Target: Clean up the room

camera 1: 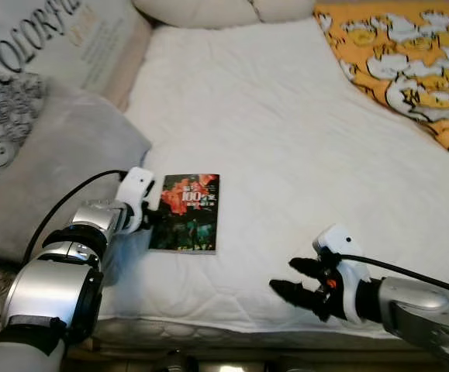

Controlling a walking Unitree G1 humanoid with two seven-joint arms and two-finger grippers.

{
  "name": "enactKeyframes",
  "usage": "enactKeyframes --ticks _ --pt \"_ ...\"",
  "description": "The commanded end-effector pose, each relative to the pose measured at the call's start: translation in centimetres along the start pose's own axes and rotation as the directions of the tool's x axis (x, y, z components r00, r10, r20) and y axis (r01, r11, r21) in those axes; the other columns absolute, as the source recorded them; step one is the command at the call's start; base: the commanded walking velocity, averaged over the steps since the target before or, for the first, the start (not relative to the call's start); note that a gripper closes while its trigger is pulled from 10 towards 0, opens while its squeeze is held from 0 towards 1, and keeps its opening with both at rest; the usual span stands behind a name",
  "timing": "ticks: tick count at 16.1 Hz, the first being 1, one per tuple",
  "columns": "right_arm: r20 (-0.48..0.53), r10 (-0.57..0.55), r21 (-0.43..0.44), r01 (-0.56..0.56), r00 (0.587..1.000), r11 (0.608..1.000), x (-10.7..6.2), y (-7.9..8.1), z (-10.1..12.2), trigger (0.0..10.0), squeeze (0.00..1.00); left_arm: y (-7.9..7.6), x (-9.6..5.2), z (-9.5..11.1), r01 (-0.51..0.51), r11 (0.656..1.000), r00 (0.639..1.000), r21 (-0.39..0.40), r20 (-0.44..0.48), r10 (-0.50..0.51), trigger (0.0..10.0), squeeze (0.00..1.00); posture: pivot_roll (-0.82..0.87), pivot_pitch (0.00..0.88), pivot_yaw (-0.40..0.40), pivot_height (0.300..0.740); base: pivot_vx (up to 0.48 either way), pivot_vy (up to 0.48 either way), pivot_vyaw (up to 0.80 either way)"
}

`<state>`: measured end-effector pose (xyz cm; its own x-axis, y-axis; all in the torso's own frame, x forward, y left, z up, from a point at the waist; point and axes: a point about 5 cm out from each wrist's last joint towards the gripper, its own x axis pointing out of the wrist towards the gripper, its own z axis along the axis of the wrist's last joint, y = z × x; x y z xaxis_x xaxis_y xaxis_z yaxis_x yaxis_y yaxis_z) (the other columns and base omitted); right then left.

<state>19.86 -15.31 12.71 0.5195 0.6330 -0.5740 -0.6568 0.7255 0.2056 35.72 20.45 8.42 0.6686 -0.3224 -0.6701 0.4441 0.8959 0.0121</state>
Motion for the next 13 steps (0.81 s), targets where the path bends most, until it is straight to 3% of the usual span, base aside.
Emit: enactKeyframes --ticks 1,2,3,4,5,6,7,8,10,12,13 --pt "0.007 -0.050 -0.002 0.050 0.999 0.999 0.5 -0.5 -0.1 10.0 0.00 -0.2 -0.2 1.3 0.041 0.999 0.996 0.026 0.083 -0.043 10.0 0.00 -0.21 0.000 0.062 0.740 0.000 0.000 0.00" --pt "0.017 -0.088 0.012 0.088 0.996 0.996 0.9 -0.8 -0.3 10.0 0.00 -0.5 -0.2 2.4 0.064 0.998 0.986 -0.006 0.156 -0.062 10.0 0.00 -0.19 0.000 0.065 0.740 0.000 0.000 0.00" --pt "0.040 -0.173 0.053 0.171 0.984 0.984 1.7 -1.5 -0.7 10.0 0.00 -1.4 -0.6 4.2 0.065 0.995 0.956 -0.071 0.289 -0.042 10.0 0.00 -0.17 0.000 0.064 0.740 0.000 0.000 0.00" --pt "0.051 -0.209 0.088 0.204 0.976 0.975 2.1 -1.8 -0.9 10.0 0.00 -1.9 -1.1 4.9 0.029 0.999 0.939 -0.041 0.344 -0.013 10.0 0.00 -0.14 0.000 0.056 0.740 0.000 0.000 0.00" --pt "0.076 -0.251 0.107 0.242 0.965 0.964 2.5 -2.1 -0.8 10.0 0.00 -2.8 -1.9 5.5 0.015 1.000 0.908 0.009 0.419 -0.018 10.0 0.79 -0.13 0.000 0.047 0.740 0.000 0.000 0.00" --pt "0.092 -0.284 0.138 0.270 0.954 0.953 2.8 -2.3 -0.8 10.0 0.08 -3.8 -2.6 5.7 0.033 0.999 0.885 0.035 0.463 -0.045 10.0 1.00 -0.12 0.000 0.046 0.740 0.000 0.000 0.00" --pt "0.110 -0.319 0.168 0.299 0.941 0.939 2.9 -2.5 -0.8 10.0 1.00 -4.6 -3.2 5.8 0.043 0.999 0.868 0.018 0.494 -0.046 10.0 1.00 -0.11 0.000 0.041 0.740 0.000 0.000 0.00" --pt "0.154 -0.398 0.197 0.366 0.905 0.909 3.1 -3.1 -0.5 10.0 1.00 -5.5 -4.4 5.7 -0.002 1.000 0.835 -0.016 0.550 0.011 10.0 1.00 -0.11 0.000 0.041 0.740 0.000 0.000 0.00" --pt "0.190 -0.474 0.201 0.439 0.860 0.876 3.0 -3.8 -0.1 10.0 1.00 -5.7 -5.6 5.0 -0.068 0.991 0.798 -0.112 0.591 0.121 10.0 1.00 -0.11 0.000 0.048 0.740 0.000 0.000 0.00" --pt "0.253 -0.524 0.215 0.481 0.813 0.850 3.4 -4.1 0.8 10.0 1.00 -5.4 -7.7 2.4 -0.201 0.949 0.794 -0.243 0.527 0.303 10.0 1.00 -0.11 0.000 0.058 0.740 0.000 0.000 0.00" --pt "0.263 -0.533 0.229 0.485 0.804 0.844 3.5 -4.2 1.0 10.0 1.00 -5.4 -7.9 1.9 -0.239 0.947 0.804 -0.214 0.503 0.316 10.0 1.00 -0.10 0.000 0.053 0.740 0.000 0.000 0.00"
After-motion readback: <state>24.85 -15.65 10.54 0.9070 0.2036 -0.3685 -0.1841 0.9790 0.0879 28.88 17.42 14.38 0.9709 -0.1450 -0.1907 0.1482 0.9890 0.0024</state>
